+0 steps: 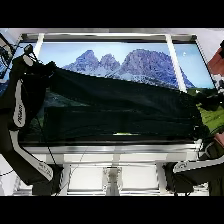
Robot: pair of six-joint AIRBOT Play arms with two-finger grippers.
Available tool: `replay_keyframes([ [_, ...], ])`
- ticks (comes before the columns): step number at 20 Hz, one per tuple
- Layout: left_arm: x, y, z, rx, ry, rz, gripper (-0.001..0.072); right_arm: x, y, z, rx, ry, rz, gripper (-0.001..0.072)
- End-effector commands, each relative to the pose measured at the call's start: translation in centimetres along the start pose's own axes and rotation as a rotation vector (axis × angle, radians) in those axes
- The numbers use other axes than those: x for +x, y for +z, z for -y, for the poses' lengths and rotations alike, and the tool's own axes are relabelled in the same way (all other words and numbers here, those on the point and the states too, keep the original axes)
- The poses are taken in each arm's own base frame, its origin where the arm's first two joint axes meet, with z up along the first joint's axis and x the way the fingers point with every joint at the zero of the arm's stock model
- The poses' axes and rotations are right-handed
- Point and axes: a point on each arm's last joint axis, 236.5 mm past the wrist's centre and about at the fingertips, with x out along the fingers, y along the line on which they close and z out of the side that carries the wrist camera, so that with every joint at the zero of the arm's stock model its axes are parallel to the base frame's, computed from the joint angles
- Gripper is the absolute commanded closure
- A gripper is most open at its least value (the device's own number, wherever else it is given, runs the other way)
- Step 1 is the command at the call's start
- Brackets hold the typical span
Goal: Fold the clothes and pants, and hang the long-sleeved shirts on hangers.
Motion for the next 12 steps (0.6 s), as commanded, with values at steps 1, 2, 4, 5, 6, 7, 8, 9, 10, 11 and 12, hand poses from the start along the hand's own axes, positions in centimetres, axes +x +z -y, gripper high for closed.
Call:
replay_keyframes([
  [1, 0.0, -0.3, 0.1, -0.004, 0.001, -0.013, 0.0672, 1.9, 1.1, -2.3, -0.042, 0.014, 0.024, 0.0247],
  [2, -0.1, -0.4, 0.0, -0.005, 0.002, -0.017, 0.0672, 2.2, 1.1, -2.4, -0.042, 0.016, 0.020, 0.0254],
  [4, -0.1, -0.5, -0.1, -0.007, 0.004, -0.022, 0.0672, 2.6, 1.0, -2.6, -0.028, 0.028, 0.008, 0.0293],
  [5, -0.1, -0.5, -0.1, -0.007, 0.004, -0.023, 0.0672, 2.8, 0.8, -2.7, -0.023, 0.034, 0.002, 0.0352],
  [6, -0.1, -0.5, -0.1, -0.007, 0.003, -0.023, 0.0672, 3.1, 0.7, -3.2, -0.011, 0.059, 0.000, 0.0425],
  [7, -0.1, -0.5, -0.1, -0.007, 0.003, -0.024, 0.0672, 3.2, 0.8, -4.1, -0.014, 0.100, 0.001, 0.0544],
  [8, -0.1, -0.7, -0.1, -0.008, 0.004, -0.030, 0.0672, 3.3, 1.0, -5.2, -0.009, 0.146, 0.013, 0.0652],
  [9, -0.1, -0.9, 0.0, -0.010, 0.002, -0.039, 0.0672, 3.0, 1.8, -6.3, 0.008, 0.194, 0.043, 0.0687],
  [10, -0.2, -1.1, -0.2, -0.019, 0.005, -0.048, 0.0672, 2.5, 2.9, -7.1, 0.021, 0.229, 0.075, 0.0687],
  [11, -0.3, -1.0, -0.5, -0.047, 0.008, -0.049, 0.0672, 1.6, 4.4, -7.8, 0.037, 0.255, 0.115, 0.0688],
  [12, -0.5, -0.9, -0.9, -0.083, 0.012, -0.046, 0.0672, 0.6, 6.1, -8.4, 0.044, 0.275, 0.158, 0.0689],
])
